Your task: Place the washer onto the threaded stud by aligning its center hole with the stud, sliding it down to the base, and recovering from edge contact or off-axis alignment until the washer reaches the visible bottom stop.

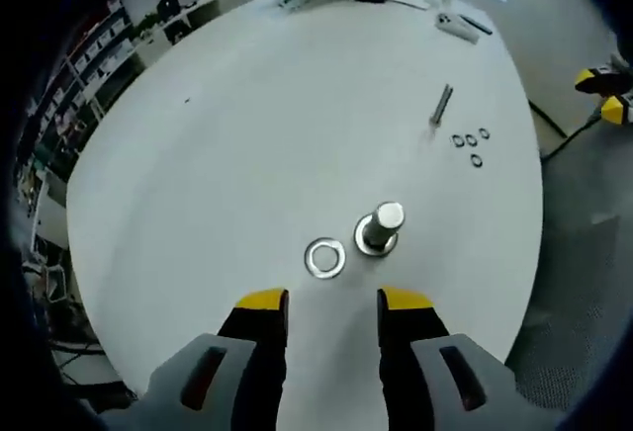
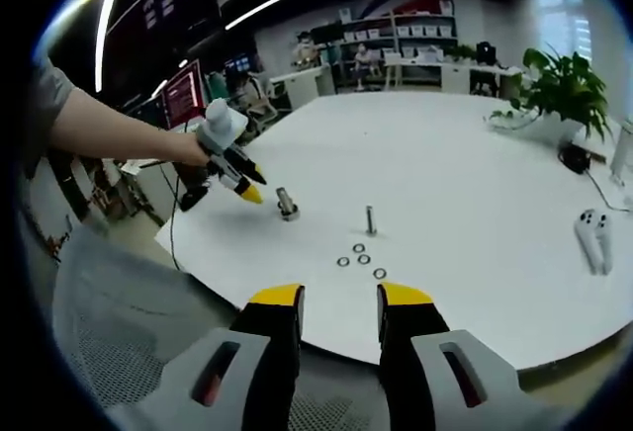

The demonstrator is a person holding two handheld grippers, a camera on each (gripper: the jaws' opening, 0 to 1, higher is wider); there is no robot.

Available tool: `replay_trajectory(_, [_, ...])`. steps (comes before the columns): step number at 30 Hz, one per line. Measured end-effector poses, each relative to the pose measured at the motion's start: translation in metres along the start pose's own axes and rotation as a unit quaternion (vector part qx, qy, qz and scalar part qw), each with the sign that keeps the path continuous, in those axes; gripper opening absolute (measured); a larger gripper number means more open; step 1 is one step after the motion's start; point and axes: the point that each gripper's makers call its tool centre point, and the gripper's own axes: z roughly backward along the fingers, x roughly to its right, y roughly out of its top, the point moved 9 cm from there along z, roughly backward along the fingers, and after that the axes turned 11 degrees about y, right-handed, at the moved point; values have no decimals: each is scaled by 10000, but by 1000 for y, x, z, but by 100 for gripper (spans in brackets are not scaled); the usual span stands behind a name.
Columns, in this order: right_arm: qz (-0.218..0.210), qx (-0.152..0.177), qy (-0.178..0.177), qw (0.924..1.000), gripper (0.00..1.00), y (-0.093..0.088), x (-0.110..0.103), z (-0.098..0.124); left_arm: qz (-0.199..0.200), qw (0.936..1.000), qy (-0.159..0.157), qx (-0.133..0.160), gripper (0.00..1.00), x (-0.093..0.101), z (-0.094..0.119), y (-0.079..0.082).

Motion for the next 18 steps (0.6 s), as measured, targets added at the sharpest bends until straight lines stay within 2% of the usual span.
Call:
replay_trajectory(6, [1, -100, 20, 9999, 32, -1, 0, -1, -428, 9989, -55, -173, 33, -3, -13, 4])
replay_trajectory(9, [-5, -79, 16, 10000, 31, -1, 0, -1, -611, 9980, -109, -129, 32, 0, -19, 11])
replay_trajectory(11, [-3, -65, 8, 10000, 31, -1, 1, 0, -917, 9955, -210, -112, 28, 2, -24, 14])
replay_trajectory(14, [-30, -75, -10, 10000, 31, -2, 1, 0, -1110, 9924, -270, -459, 26, -1, -36, 14])
replay_trajectory(15, [-31, -73, -13, 10000, 31, -2, 1, 0, -1070, 9931, -267, -401, 26, -1, -39, 16])
replay_trajectory(17, [-30, -91, -14, 10000, 31, -2, 1, 0, -912, 9938, -429, -476, 27, -1, -43, 17])
replay_trajectory(18, [-28, -113, -7, 9999, 31, -2, 1, -1, -978, 9932, -424, -473, 27, -1, -44, 19])
